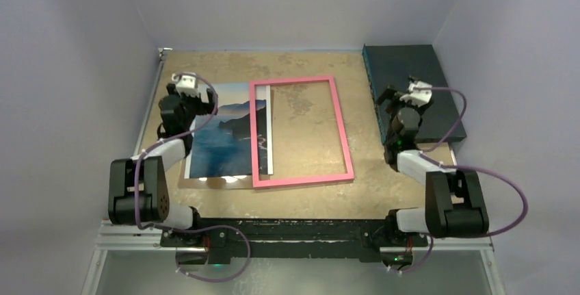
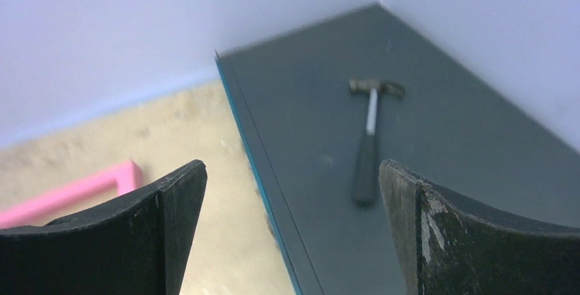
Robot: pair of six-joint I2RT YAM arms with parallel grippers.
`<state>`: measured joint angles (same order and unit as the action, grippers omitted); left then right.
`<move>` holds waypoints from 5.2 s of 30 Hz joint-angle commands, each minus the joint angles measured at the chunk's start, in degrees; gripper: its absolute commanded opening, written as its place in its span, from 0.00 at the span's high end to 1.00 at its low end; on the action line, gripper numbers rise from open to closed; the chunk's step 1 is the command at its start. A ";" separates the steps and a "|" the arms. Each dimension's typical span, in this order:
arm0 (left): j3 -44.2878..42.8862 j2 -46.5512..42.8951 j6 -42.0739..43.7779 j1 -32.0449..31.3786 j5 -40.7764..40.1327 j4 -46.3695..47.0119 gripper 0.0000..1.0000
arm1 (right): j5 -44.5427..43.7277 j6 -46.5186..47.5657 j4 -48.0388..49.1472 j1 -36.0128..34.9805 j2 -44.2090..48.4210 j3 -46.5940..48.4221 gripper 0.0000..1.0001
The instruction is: Put the photo into the frame
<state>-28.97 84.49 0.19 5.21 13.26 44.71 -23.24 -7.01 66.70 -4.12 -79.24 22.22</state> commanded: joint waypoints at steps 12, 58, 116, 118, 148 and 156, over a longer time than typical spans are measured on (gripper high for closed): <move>-36.23 -2.80 -1.24 5.04 1.84 -59.35 0.01 | 11.00 -16.80 -56.02 -17.11 -2.20 42.96 0.01; -37.03 -5.15 4.58 9.03 2.77 -76.62 0.07 | -3.54 -27.54 -78.02 -54.12 -47.08 76.24 0.34; -32.64 -7.55 -10.21 -2.98 13.43 -71.87 0.00 | 19.76 -48.67 -71.64 -44.46 -13.22 78.80 1.00; -31.25 -7.77 -12.38 -3.04 14.52 -69.93 0.00 | 20.20 -50.78 -67.93 -44.10 -11.54 76.79 1.00; -19.23 -3.88 -31.05 -13.15 13.07 -46.29 0.00 | 23.08 -70.71 -42.29 -43.87 -8.50 68.42 1.00; -18.44 -3.08 -33.60 -15.28 15.13 -41.68 0.00 | 23.82 -73.54 -38.09 -43.82 -7.74 66.37 1.00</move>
<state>-47.31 81.41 -31.18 -8.82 27.22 -2.20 -0.25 -78.06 18.35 -47.94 -89.86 87.61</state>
